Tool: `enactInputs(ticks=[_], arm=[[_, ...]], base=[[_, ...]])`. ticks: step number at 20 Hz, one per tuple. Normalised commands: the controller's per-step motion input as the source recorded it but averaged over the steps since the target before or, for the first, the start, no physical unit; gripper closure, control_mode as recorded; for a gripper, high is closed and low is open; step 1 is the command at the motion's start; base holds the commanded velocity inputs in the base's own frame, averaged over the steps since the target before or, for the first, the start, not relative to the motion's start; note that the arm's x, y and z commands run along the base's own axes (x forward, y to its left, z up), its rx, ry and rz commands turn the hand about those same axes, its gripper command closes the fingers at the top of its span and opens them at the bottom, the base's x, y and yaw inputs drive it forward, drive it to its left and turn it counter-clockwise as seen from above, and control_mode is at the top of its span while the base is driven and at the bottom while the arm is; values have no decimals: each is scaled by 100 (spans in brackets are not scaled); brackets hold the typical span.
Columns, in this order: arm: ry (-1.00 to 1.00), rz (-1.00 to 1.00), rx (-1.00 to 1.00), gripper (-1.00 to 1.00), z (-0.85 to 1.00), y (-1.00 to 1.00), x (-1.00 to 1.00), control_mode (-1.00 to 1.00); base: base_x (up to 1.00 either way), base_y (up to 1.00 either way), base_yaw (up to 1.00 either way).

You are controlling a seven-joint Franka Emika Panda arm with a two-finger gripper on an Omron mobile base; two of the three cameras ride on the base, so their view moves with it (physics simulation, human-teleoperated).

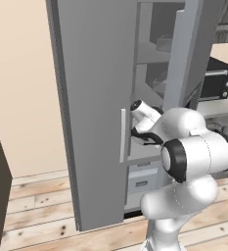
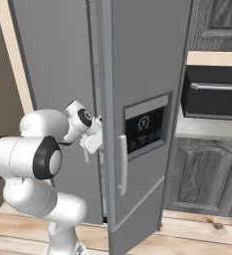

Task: Place one of the steaks on the plate and the other in the bowl. Then place the bowl in the fridge.

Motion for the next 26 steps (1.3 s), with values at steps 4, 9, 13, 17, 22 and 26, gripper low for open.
enactInputs(ticks=[4,9,13,17,22,26], arm=[[40,-16,-17,-100,28,-92,-97,-100],[24,-19,-17,-100,8,-100,-86,-100],[-2,-14,-9,-100,7,-100,-100,-100],[-17,-1,-1,-100,31,-100,-78,-100],[-13,0,0,-100,21,-98,-29,-100],[-24,-4,0,-100,10,67,-33,-100]], base=[[0,0,0],[0,0,0],[0,0,0],[0,0,0],[0,0,0],[0,0,0]])
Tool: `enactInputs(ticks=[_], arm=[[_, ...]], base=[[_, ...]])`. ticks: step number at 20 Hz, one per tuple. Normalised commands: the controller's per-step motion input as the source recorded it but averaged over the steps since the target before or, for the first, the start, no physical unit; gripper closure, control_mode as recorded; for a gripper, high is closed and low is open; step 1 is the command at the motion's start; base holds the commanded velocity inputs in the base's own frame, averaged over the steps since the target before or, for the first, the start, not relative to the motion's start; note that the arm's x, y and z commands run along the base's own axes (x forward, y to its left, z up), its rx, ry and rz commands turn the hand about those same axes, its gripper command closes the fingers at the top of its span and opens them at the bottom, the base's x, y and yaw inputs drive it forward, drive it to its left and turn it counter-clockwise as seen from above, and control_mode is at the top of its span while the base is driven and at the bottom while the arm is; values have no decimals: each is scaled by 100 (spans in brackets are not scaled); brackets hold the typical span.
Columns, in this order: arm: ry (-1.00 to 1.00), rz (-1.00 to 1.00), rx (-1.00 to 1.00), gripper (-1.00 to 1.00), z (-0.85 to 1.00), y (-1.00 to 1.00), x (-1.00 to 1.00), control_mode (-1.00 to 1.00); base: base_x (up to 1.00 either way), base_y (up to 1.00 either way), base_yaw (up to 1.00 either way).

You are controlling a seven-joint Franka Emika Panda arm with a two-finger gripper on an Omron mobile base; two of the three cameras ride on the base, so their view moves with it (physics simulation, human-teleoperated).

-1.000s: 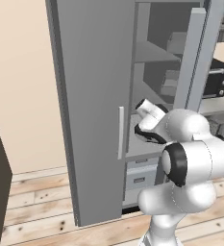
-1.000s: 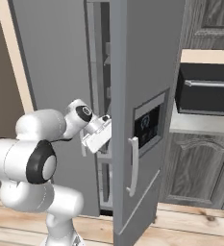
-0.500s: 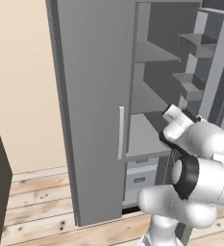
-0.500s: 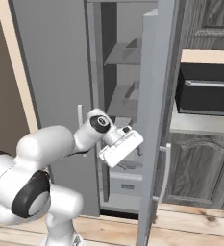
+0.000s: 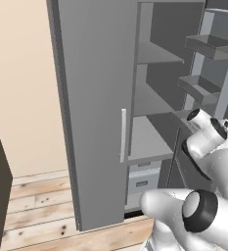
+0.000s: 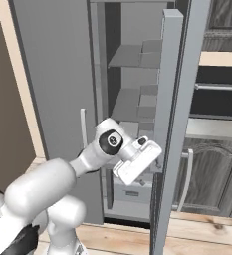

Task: Place one of the steaks on the plate and the other in the bowl. Then place the bowl in the fridge.

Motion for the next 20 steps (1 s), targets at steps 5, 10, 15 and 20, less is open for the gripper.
enactInputs(ticks=[5,10,15,20], arm=[[-48,-12,10,-100,56,100,24,-100],[-54,-19,29,-100,22,100,41,-100],[-57,-20,42,-100,0,98,47,-100],[-57,-26,58,-100,0,76,50,-100]], base=[[0,0,0],[0,0,0],[0,0,0],[0,0,0]])
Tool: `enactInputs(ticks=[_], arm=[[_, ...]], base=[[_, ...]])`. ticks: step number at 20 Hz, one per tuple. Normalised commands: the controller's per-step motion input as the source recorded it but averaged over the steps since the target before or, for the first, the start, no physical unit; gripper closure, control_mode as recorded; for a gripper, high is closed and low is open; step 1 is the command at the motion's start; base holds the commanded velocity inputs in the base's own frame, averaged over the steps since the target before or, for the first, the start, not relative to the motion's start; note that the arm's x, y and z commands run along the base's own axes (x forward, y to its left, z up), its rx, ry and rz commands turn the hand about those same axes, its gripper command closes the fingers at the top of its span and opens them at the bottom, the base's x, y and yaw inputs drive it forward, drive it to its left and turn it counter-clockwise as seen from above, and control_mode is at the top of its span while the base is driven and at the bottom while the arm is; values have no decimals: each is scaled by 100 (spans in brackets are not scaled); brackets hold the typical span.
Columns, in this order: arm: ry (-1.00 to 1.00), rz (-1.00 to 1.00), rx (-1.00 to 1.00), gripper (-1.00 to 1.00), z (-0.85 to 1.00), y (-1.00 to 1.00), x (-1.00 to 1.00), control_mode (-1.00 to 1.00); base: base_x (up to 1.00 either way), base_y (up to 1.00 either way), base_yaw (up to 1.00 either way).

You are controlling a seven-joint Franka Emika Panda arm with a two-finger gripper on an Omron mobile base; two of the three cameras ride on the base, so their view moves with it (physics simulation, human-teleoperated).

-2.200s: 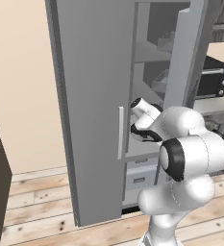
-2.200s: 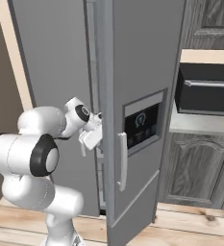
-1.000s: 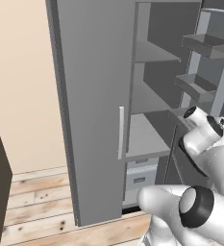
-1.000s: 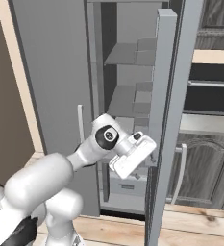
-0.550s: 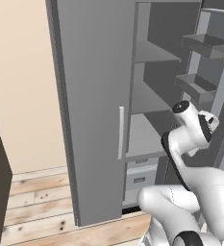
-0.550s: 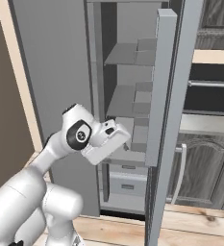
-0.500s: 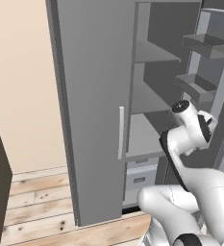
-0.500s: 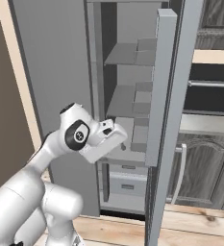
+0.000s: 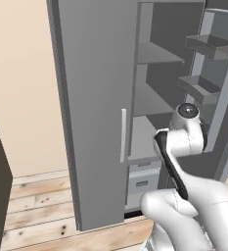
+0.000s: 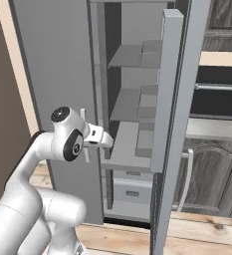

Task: Place one of the steaks on the plate and the other in the bowl. Then place the bowl in the fridge.

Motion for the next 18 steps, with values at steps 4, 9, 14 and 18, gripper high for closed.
enactInputs(ticks=[4,9,14,18], arm=[[-35,-9,48,-100,0,69,36,-100],[16,4,-7,-100,2,75,35,-100],[32,10,-8,-100,14,19,20,-100],[-6,2,1,-100,-3,0,7,-100]], base=[[0,0,0],[0,0,0],[0,0,0],[0,0,0]])
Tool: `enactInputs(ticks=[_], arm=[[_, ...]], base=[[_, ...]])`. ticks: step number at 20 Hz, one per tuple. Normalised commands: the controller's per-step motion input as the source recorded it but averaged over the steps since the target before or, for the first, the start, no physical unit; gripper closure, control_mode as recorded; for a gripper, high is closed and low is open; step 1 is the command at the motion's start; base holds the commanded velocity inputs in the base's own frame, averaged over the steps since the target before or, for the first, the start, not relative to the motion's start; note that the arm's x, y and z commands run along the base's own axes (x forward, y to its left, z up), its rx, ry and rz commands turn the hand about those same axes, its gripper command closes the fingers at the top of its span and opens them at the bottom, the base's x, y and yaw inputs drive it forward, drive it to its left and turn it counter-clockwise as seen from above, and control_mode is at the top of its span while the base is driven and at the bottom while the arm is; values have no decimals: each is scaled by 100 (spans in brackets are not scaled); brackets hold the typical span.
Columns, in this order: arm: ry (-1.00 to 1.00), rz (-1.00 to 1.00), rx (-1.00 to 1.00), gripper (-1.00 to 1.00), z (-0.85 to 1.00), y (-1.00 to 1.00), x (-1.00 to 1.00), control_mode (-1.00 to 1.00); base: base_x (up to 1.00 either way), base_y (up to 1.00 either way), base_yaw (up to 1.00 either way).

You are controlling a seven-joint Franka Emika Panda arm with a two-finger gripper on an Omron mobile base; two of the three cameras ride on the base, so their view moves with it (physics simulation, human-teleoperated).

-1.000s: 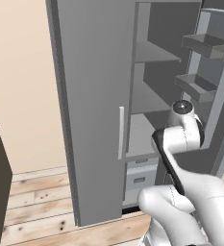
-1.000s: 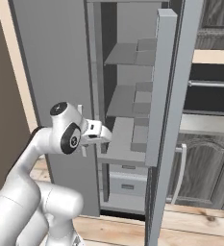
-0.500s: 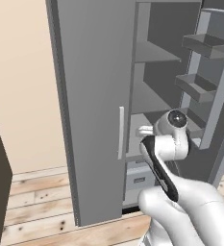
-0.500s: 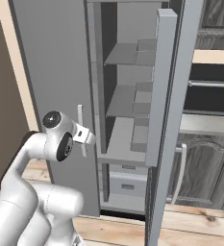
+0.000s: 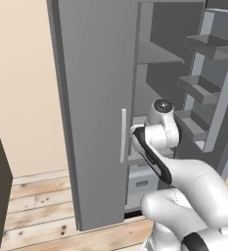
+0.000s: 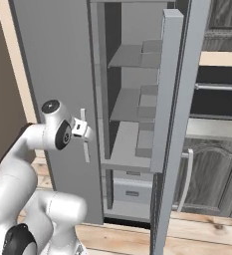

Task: Place one of the steaks on the plate and the other in the bowl. Then place the bowl in the fridge.

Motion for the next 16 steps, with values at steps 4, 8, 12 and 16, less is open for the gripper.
enactInputs(ticks=[4,8,12,16], arm=[[-9,0,0,-100,-16,10,54,-100],[-1,0,0,-100,-1,31,77,-100],[0,0,0,-100,0,28,80,-100],[0,0,0,-100,-7,22,67,-100]], base=[[0,0,0],[0,0,0],[0,0,0],[0,0,0]])
